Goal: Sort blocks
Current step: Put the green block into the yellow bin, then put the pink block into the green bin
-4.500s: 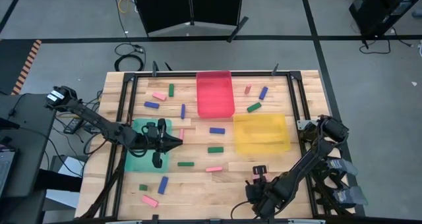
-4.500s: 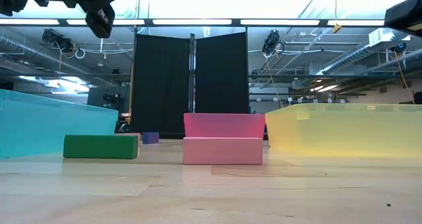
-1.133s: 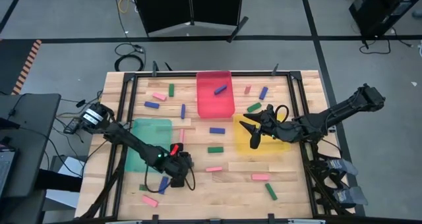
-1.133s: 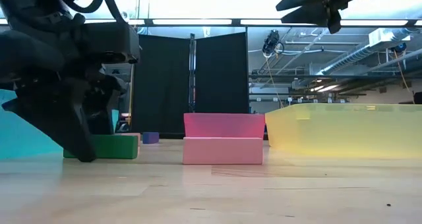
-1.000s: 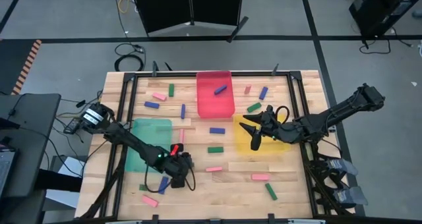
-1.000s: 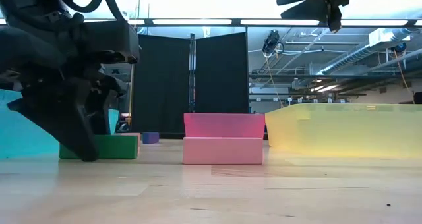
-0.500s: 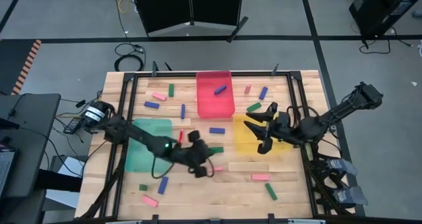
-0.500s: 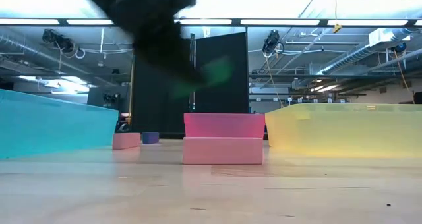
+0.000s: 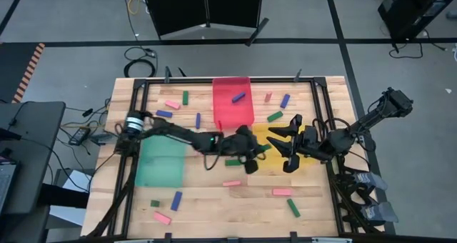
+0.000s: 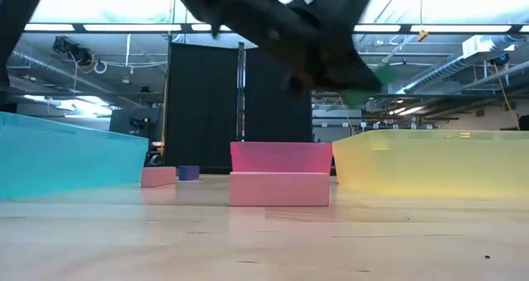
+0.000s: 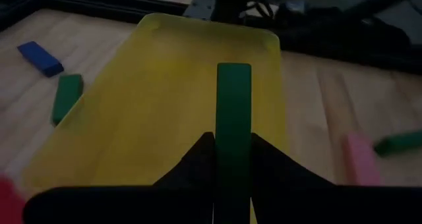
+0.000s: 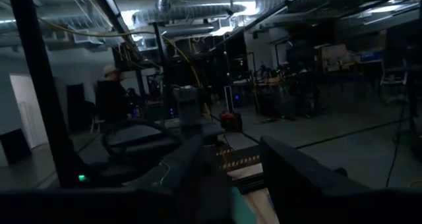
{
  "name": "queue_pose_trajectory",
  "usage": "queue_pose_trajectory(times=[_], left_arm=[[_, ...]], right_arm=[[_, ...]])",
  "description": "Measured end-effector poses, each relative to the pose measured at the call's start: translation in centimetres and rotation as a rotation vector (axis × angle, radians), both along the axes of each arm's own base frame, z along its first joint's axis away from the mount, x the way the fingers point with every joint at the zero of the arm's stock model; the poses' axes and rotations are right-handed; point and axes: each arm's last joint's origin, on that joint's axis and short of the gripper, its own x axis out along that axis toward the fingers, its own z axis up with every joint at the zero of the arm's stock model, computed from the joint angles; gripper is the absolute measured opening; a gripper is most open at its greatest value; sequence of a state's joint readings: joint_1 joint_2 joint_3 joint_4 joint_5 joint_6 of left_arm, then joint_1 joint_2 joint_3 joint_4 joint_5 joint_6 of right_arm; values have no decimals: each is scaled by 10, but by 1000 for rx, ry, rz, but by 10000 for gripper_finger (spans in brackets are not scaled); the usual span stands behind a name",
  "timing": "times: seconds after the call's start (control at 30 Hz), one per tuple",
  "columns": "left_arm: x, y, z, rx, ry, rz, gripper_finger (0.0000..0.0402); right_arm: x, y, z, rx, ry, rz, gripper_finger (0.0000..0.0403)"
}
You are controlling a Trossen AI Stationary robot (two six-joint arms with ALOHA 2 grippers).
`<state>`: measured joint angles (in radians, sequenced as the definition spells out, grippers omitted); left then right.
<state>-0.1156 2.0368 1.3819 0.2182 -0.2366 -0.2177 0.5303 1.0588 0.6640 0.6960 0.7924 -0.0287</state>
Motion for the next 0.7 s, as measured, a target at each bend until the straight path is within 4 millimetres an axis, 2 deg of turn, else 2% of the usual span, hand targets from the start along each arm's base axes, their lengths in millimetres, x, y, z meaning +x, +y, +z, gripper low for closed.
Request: queue_pose_trajectory(times=[0.1, 0.2, 0.37, 0.43, 0.57, 0.7], left_arm=[[19, 5, -6, -21, -12, 26, 70], [28, 9, -15, -41, 3, 47, 107], [26, 8, -11, -16, 3, 35, 174], [22, 2, -7, 13, 1, 29, 191], [-2, -19, 11, 68, -70, 69, 198], [-49, -33, 27, 70, -165, 69, 185]], right_arm=[[0, 0, 0, 0, -1, 1, 162], [0, 1, 0, 0, -1, 4, 162], [-2, 4, 0, -14, 5, 15, 160], [-2, 5, 0, -24, 7, 20, 161], [-4, 8, 0, -25, 7, 34, 160], [-5, 11, -1, -38, 18, 42, 158]])
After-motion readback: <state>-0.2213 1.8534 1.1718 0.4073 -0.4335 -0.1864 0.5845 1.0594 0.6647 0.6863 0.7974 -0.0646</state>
